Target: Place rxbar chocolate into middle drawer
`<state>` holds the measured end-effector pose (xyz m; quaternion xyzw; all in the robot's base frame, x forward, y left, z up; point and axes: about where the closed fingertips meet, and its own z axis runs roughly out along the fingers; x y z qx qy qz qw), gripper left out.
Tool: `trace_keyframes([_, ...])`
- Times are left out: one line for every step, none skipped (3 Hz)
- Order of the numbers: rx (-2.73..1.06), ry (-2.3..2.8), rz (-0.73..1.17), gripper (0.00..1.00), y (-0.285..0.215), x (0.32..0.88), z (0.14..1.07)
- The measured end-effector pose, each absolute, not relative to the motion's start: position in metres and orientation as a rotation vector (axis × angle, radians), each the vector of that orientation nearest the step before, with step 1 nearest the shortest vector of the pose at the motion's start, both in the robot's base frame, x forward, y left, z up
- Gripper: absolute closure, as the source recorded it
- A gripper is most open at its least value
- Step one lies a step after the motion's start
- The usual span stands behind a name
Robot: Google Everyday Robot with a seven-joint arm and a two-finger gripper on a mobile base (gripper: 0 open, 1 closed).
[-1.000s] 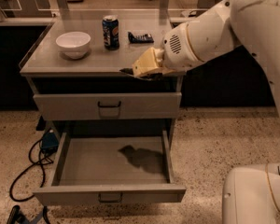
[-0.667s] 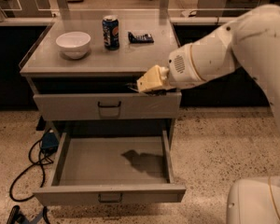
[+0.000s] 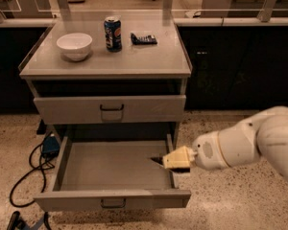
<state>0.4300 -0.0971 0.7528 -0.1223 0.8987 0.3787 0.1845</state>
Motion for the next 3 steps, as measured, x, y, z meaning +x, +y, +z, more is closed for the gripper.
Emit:
trace_keyframes([-0.294, 2.544, 1.141, 1.0, -0.104, 0.424, 0.722])
trace_keyframes([-0.296, 2.546, 1.139, 1.0, -0.103, 0.425, 0.721])
trace_keyframes([-0.282, 2.533, 1.134, 1.0, -0.096, 0.444, 0.68])
